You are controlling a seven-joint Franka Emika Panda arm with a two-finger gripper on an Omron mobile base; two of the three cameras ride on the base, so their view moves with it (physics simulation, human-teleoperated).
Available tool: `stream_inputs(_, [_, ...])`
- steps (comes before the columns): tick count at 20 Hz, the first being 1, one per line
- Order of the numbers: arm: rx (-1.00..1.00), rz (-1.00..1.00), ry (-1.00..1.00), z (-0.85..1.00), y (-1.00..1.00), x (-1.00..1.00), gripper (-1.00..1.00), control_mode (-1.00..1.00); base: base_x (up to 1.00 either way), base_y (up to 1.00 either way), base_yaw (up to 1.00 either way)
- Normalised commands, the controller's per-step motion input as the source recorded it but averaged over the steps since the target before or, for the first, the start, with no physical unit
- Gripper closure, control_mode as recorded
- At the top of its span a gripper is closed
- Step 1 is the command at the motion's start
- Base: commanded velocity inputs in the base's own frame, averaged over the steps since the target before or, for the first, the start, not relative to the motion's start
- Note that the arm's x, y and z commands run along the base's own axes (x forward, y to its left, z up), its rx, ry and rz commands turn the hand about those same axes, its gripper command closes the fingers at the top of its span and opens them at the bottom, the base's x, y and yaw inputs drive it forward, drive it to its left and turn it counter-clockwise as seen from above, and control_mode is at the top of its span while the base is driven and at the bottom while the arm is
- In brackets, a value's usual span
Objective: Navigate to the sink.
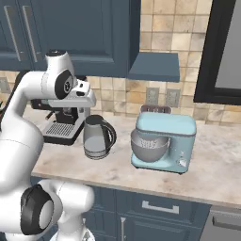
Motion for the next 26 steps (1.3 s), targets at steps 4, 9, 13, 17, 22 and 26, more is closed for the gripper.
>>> stream_inputs(4, [0.0,0.0,0.0,0.0,0.0,0.0,-1.0,1.0,-0.07,0.0,0.0])
stream_inputs(9, [0.0,0.0,0.0,0.0,0.0,0.0,-1.0,1.0,-0.55,0.0,0.0])
stream_inputs(13, [0.0,0.0,0.0,0.0,0.0,0.0,-1.0,1.0,-0.36,-0.02,0.0])
stream_inputs(17, [0.0,0.0,0.0,0.0,0.0,0.0,-1.0,1.0,-0.1,-0.41,-0.02])
stream_inputs(22, [0.0,0.0,0.0,0.0,0.0,0.0,-1.0,1.0,-0.11,-0.97,-0.08])
stream_inputs(26, [0.0,0.0,0.0,0.0,0.0,0.0,-1.0,1.0,-0.18,-1.0,-0.02])
